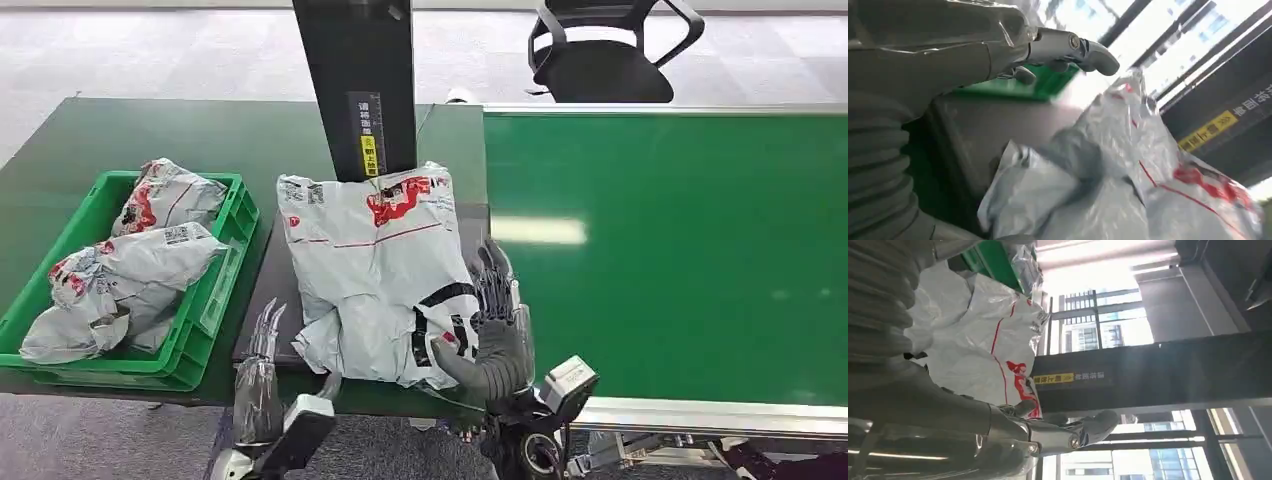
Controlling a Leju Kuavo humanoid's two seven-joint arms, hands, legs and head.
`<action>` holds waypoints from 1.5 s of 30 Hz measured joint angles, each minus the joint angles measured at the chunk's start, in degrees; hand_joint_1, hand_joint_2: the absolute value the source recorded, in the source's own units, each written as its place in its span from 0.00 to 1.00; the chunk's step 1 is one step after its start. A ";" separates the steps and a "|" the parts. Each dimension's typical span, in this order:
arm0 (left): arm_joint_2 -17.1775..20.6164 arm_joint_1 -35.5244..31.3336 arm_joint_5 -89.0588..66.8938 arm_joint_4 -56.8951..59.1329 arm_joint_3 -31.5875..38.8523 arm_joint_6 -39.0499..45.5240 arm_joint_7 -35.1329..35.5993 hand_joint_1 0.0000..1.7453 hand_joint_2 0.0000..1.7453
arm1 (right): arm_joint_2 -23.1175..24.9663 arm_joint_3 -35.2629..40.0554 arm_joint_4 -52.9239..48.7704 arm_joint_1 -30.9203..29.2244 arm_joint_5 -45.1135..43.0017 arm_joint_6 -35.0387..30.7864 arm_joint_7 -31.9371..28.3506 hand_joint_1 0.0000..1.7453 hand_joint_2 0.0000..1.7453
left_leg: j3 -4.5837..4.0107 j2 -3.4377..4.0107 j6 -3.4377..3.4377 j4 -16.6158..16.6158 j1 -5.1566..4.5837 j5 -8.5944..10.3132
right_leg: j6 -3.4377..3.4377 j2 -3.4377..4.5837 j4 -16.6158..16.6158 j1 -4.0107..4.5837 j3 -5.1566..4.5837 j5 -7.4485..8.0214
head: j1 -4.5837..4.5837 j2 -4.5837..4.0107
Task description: Moved the parcel from conveyor to table for the left to box.
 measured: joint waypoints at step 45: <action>3.59 -19.57 -31.80 16.98 -12.37 8.14 22.71 0.00 1.00 | 0.81 -4.48 -1.01 0.95 -1.88 2.32 0.00 0.00 1.00 | 0.01 0.01 0.00 0.00 0.00 0.02 | 0.00 0.01 0.00 0.00 0.01 0.02 | 0.00 0.00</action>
